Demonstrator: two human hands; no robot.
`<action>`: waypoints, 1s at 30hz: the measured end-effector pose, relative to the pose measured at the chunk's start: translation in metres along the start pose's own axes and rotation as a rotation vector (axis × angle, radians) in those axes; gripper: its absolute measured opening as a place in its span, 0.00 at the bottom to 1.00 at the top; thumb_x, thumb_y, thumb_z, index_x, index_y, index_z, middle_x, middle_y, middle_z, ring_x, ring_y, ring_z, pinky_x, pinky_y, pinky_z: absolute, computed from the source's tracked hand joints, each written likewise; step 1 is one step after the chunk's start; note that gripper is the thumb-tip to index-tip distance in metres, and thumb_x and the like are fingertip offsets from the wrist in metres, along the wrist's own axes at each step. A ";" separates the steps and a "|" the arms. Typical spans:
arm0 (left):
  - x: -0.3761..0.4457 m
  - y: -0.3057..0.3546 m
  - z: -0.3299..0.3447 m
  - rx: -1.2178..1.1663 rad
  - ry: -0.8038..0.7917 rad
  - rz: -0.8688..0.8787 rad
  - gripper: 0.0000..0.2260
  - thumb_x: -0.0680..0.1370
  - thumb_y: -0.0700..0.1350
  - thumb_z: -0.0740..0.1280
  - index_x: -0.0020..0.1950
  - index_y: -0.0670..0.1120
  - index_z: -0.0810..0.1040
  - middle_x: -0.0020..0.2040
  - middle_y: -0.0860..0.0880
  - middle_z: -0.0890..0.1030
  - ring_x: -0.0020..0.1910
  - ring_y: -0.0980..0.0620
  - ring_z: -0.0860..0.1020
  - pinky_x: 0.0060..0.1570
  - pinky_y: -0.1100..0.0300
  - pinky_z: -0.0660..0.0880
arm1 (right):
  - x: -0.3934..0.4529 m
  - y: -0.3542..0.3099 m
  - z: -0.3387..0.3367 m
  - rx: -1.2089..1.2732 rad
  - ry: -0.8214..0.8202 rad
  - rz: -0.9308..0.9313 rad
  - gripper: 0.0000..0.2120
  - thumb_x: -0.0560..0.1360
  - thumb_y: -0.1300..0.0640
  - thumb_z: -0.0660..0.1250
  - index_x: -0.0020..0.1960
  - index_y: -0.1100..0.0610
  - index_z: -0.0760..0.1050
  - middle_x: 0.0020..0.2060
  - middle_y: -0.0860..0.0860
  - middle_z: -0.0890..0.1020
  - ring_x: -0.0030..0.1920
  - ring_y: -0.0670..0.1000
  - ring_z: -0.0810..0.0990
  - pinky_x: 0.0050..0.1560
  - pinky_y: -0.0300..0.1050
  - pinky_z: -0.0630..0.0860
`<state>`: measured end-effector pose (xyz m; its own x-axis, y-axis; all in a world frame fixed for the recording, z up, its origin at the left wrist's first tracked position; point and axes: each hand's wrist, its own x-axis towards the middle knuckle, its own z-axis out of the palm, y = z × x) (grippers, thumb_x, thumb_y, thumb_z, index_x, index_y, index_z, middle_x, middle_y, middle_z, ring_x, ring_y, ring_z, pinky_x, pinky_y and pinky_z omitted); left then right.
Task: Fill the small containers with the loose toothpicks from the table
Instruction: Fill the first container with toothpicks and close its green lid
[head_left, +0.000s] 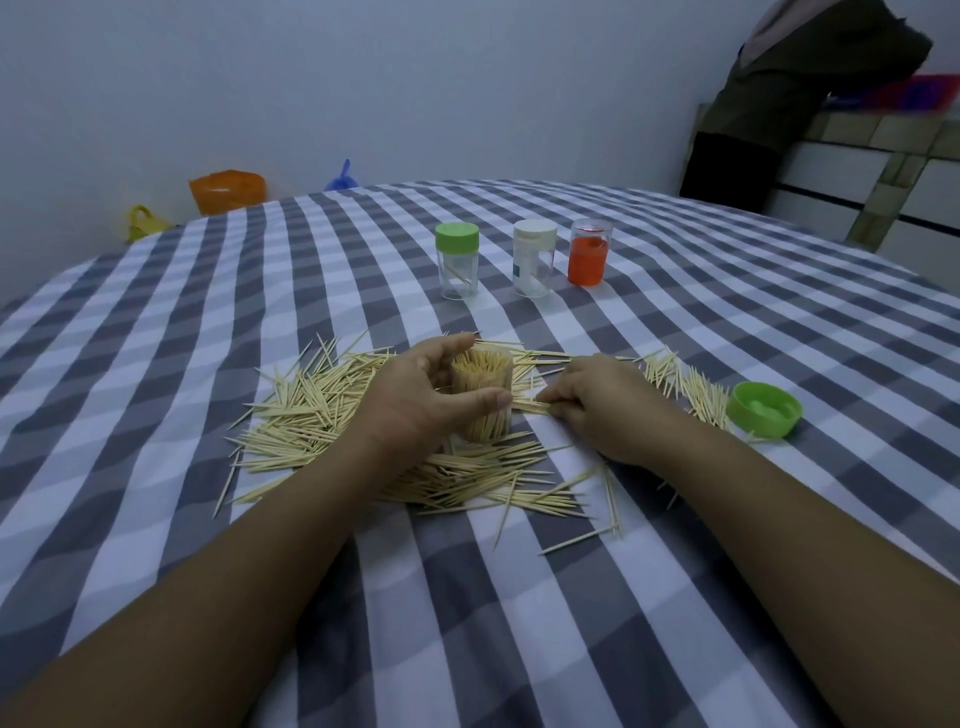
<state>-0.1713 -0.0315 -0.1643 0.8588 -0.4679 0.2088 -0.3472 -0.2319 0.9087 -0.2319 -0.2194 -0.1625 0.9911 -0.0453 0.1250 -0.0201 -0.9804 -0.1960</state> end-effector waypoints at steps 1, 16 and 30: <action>0.000 0.000 -0.001 0.001 0.004 -0.004 0.37 0.58 0.54 0.76 0.66 0.50 0.74 0.52 0.52 0.82 0.53 0.56 0.80 0.53 0.66 0.77 | 0.000 -0.001 0.000 0.014 -0.001 -0.007 0.13 0.79 0.56 0.61 0.62 0.51 0.78 0.57 0.50 0.78 0.60 0.52 0.72 0.62 0.48 0.68; 0.000 0.001 -0.001 -0.003 0.023 -0.015 0.39 0.57 0.54 0.75 0.67 0.48 0.73 0.55 0.47 0.81 0.54 0.53 0.80 0.56 0.58 0.78 | -0.020 -0.029 -0.018 0.280 -0.328 -0.051 0.26 0.67 0.42 0.74 0.61 0.49 0.76 0.52 0.45 0.75 0.53 0.47 0.75 0.57 0.44 0.73; -0.001 0.001 0.000 -0.001 0.017 -0.032 0.39 0.56 0.54 0.76 0.67 0.48 0.74 0.56 0.48 0.81 0.56 0.54 0.80 0.60 0.55 0.76 | -0.020 -0.021 -0.023 0.083 -0.203 -0.010 0.09 0.76 0.56 0.65 0.54 0.50 0.81 0.46 0.44 0.80 0.46 0.45 0.77 0.47 0.37 0.71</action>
<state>-0.1723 -0.0310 -0.1633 0.8760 -0.4453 0.1854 -0.3187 -0.2457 0.9155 -0.2541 -0.2029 -0.1384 0.9975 0.0124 -0.0690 -0.0072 -0.9610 -0.2765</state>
